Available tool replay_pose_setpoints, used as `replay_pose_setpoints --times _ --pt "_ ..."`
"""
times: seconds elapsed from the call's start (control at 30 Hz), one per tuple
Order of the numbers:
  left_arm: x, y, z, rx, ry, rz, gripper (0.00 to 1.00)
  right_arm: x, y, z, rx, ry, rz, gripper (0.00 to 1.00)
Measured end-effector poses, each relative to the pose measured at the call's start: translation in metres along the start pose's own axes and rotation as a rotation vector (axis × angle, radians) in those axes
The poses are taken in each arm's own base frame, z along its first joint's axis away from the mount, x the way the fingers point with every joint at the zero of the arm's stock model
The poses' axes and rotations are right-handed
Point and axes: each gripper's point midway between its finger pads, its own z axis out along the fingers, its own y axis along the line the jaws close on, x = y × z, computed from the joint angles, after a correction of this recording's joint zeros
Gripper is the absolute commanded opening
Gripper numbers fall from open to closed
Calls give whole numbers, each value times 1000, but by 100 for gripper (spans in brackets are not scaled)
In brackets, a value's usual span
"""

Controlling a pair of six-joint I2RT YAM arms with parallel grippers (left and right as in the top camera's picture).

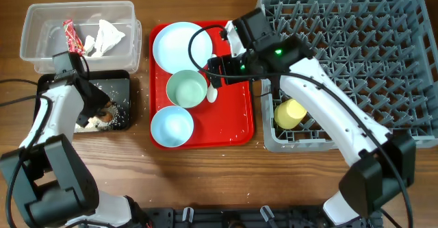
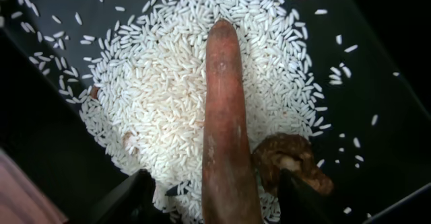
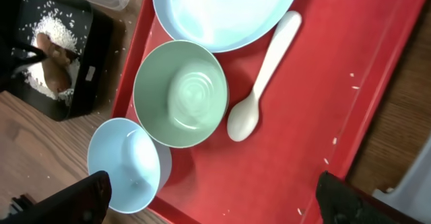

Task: Sort waste into correct bins and load items into the dishwasher rack
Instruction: 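Grasp the carrot with the left gripper and drop it on the black tray, then grasp the green bowl with the right gripper and place it in the rack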

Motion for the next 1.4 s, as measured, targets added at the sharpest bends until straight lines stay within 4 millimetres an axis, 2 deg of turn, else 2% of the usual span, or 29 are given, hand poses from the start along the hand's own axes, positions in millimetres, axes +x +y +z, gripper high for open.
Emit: replay_pose_setpoints --times 0.13,0.2,0.27,0.33,0.43,0.53,0.73,0.87,1.0,1.23,1.33,1.4 --pt "-16 -12 -33 79 -32 -10 93 6 3 23 -8 41 29 85" --pt "-25 -22 -58 155 -77 -22 99 11 1 40 -5 72 58 80" --pt "-29 -27 -78 210 -111 -21 100 15 -2 57 -1 98 86 72" --pt "-26 -29 -91 243 -123 -16 100 19 -5 74 6 117 117 69" --pt "-26 -30 -98 261 -134 -14 100 21 -5 103 3 126 140 57" --pt "-26 -31 -98 265 -133 -13 100 20 -1 120 -7 115 157 47" --pt "-26 -31 -98 265 -132 -14 100 16 -4 131 12 93 220 28" --pt "-26 -31 -98 265 -132 -14 100 17 -11 140 38 88 256 4" --pt "-26 -31 -98 265 -132 -14 100 19 -14 146 46 90 287 5" --pt "-26 -31 -98 265 -132 -14 100 22 -13 145 44 104 301 4" --pt "-26 -31 -98 265 -132 -14 100 26 -17 130 78 120 295 4" --pt "-26 -32 -98 268 -131 -13 100 15 -22 102 116 69 279 4"
